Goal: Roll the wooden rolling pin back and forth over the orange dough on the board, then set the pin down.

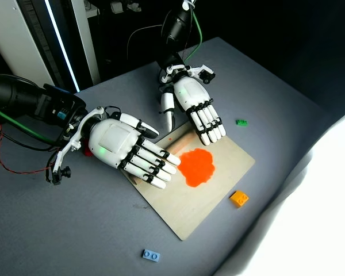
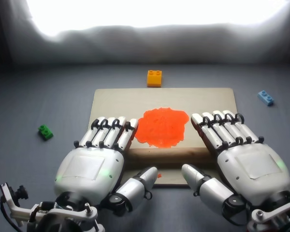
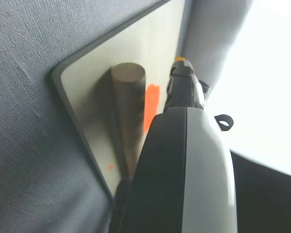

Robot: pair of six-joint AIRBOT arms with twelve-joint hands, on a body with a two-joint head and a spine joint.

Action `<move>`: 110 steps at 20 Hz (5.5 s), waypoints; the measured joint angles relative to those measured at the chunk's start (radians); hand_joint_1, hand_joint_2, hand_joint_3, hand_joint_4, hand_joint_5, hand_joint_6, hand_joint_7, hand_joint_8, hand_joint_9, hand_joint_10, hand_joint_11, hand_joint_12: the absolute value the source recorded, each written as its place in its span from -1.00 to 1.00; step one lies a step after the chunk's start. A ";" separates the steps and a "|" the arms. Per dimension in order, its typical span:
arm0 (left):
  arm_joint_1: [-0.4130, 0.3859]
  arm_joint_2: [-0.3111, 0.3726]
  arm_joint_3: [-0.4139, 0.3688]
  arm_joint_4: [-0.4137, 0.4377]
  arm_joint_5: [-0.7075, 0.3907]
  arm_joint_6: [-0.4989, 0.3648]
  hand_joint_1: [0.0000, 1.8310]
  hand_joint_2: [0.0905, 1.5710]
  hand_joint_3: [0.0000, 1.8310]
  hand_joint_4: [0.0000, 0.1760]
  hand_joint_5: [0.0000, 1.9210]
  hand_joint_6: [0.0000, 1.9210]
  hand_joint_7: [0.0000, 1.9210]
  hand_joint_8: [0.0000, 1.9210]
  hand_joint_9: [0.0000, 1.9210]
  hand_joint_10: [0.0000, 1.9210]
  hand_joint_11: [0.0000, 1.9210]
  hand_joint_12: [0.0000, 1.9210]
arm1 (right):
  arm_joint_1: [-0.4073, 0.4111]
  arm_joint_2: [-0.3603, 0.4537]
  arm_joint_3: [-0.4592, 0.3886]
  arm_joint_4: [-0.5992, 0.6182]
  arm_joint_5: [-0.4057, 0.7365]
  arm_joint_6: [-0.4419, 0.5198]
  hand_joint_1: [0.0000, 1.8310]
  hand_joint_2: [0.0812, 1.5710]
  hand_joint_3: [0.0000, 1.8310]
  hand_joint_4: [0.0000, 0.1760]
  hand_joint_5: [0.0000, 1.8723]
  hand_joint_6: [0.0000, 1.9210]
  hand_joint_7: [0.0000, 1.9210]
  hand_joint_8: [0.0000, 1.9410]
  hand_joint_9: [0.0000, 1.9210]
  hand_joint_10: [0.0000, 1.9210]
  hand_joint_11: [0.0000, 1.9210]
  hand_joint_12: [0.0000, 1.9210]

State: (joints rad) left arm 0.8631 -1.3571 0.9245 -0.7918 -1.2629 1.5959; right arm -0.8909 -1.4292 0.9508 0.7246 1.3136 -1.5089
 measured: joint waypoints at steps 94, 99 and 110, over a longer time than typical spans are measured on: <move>-0.080 -0.128 0.303 0.025 0.128 -0.052 -1.00 0.81 -0.97 -1.00 -1.00 -1.00 -1.00 -1.00 -1.00 -1.00 -1.00 -1.00 | 0.129 -0.168 0.253 0.180 -0.066 -0.040 -1.00 0.88 -0.99 -1.00 -0.99 -1.00 -1.00 -1.00 -1.00 -1.00 -1.00 -1.00; -0.085 -0.130 0.323 0.035 0.148 -0.071 -1.00 0.80 -0.98 -1.00 -1.00 -1.00 -1.00 -1.00 -1.00 -1.00 -1.00 -1.00 | 0.135 -0.170 0.268 0.180 -0.078 -0.036 -1.00 0.88 -0.99 -1.00 -1.00 -1.00 -1.00 -1.00 -1.00 -1.00 -1.00 -1.00; -0.102 -0.137 0.364 0.052 0.194 -0.128 -1.00 0.82 -0.98 -1.00 -1.00 -1.00 -1.00 -1.00 -1.00 -1.00 -1.00 -1.00 | 0.143 -0.172 0.286 0.185 -0.087 -0.033 -1.00 0.87 -1.00 -1.00 -1.00 -1.00 -0.99 -1.00 -1.00 -1.00 -1.00 -1.00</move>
State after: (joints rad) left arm 0.7609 -1.4937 1.2881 -0.7399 -1.0687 1.4681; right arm -0.7483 -1.6016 1.2373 0.9096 1.2266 -1.5421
